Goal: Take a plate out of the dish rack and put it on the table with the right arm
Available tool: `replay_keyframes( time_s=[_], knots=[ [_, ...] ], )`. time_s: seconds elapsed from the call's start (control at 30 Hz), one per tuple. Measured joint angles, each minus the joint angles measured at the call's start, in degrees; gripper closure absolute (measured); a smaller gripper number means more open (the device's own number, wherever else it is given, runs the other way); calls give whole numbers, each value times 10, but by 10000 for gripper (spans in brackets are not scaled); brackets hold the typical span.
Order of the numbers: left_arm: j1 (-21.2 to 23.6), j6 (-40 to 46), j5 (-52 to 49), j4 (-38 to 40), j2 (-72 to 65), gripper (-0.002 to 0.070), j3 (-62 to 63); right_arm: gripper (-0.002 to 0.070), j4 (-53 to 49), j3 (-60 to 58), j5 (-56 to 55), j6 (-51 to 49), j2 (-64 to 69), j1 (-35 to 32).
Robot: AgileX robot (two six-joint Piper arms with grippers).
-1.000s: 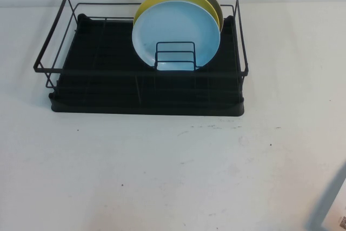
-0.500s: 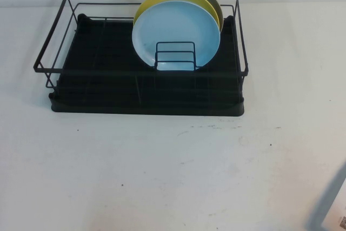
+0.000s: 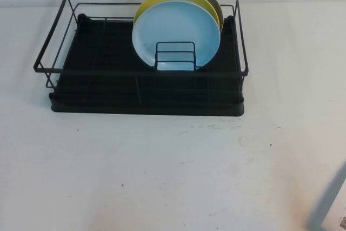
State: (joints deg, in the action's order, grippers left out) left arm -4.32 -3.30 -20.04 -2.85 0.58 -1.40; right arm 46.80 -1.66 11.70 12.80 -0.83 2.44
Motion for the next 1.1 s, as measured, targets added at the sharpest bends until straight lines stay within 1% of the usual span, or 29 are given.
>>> replay_keyframes(
  time_s=[0.1,0.23,0.43,0.57,0.7,0.87,0.97,1.1],
  knots=[
    [0,0,0,0,0,679,0,694,89,0,-22,0,0,0],
    [0,0,0,0,0,679,0,694,131,0,-36,0,0,0],
    [0,0,0,0,0,679,0,694,166,0,-21,0,0,0],
    [0,0,0,0,0,679,0,694,157,33,17,0,14,0],
    [0,0,0,0,0,679,0,694,96,112,81,0,96,0],
    [0,0,0,0,0,679,0,694,-10,240,181,5,264,0],
    [0,0,0,0,0,679,0,694,-35,313,221,40,365,0],
    [0,0,0,0,0,679,0,694,-40,420,264,96,496,0]
  ],
)
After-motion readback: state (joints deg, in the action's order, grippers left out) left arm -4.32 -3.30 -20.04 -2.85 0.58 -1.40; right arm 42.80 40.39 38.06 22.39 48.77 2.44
